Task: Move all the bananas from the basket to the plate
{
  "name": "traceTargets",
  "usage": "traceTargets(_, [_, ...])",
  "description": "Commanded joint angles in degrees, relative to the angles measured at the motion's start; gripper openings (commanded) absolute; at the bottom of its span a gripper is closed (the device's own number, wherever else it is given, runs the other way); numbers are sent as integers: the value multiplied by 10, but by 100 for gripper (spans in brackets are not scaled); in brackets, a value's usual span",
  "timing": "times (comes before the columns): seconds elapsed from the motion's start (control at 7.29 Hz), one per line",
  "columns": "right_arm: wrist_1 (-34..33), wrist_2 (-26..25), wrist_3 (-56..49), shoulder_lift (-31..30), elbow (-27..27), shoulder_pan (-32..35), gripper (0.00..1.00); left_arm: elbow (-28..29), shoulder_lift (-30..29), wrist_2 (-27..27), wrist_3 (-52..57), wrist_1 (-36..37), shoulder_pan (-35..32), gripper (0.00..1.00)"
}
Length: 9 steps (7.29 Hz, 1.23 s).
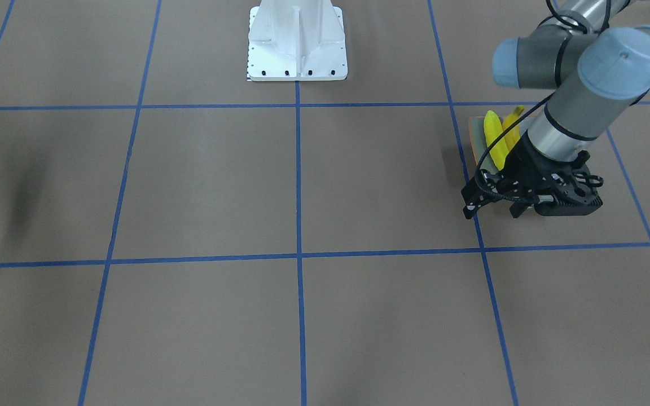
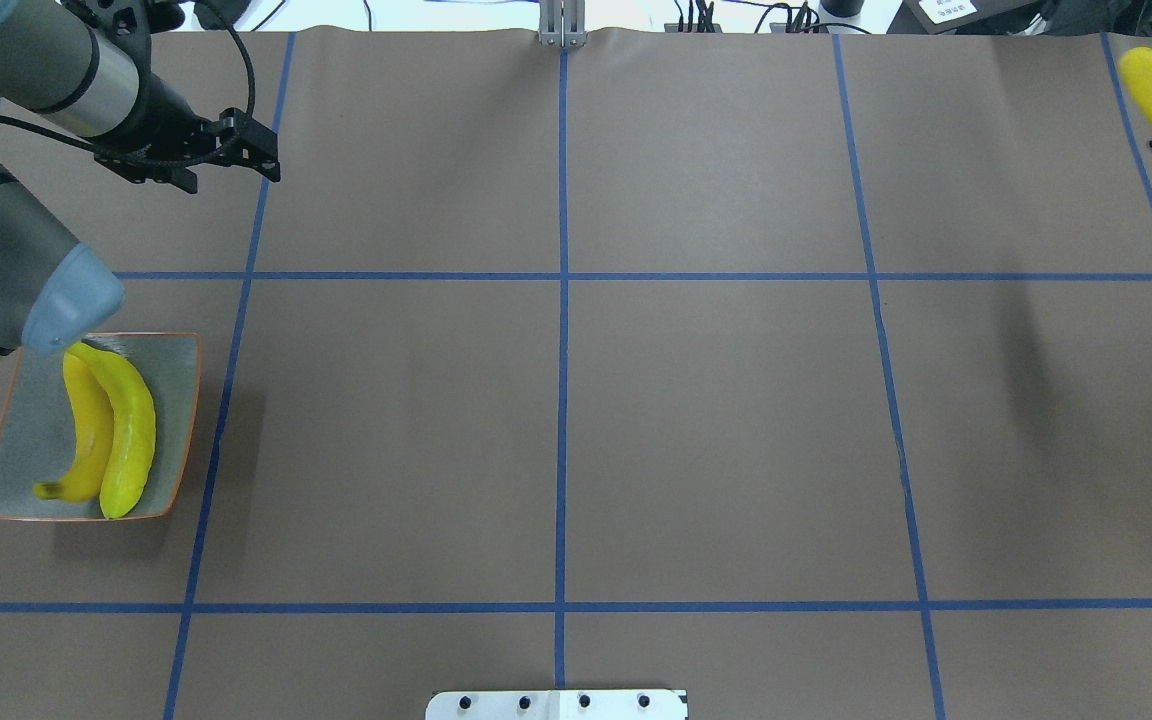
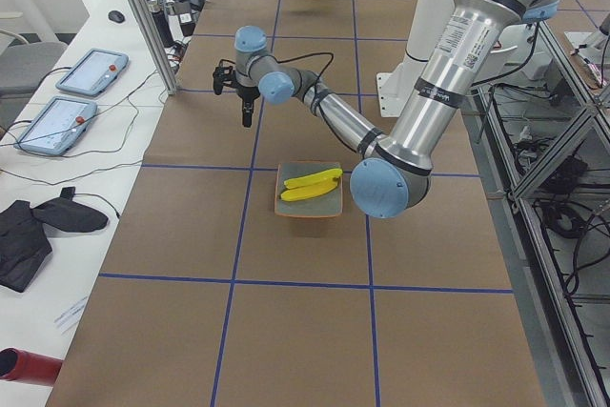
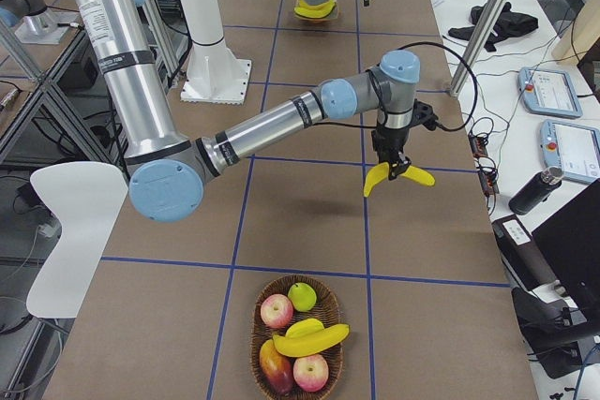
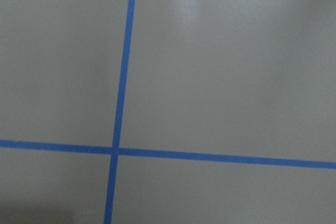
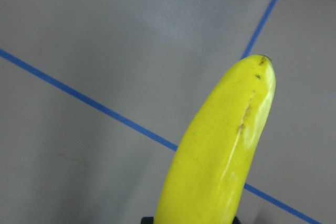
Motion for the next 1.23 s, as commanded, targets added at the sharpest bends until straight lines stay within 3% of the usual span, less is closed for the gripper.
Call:
traceTargets(0.0, [41, -10, 192, 63, 13, -92, 0, 85, -3, 76, -24, -152, -1, 100])
traceTargets(0.14, [106, -14, 284, 63, 14, -128, 0, 87, -6, 112, -39, -156, 0, 100])
traceTargets(0.41, [250, -48, 460, 63, 15, -194, 0, 88, -11, 124, -125, -214, 0, 100])
traceTargets(0.82, [247, -55, 534, 104, 67, -268, 0, 82, -52, 126, -343, -272, 44, 100])
traceTargets(0.96, [227, -67, 534, 108, 86, -293, 0, 74, -67, 124, -382, -273, 60, 100])
traceTargets(1.1, [164, -93, 531, 143, 98, -325, 0, 62, -79, 121, -410, -273, 73, 100])
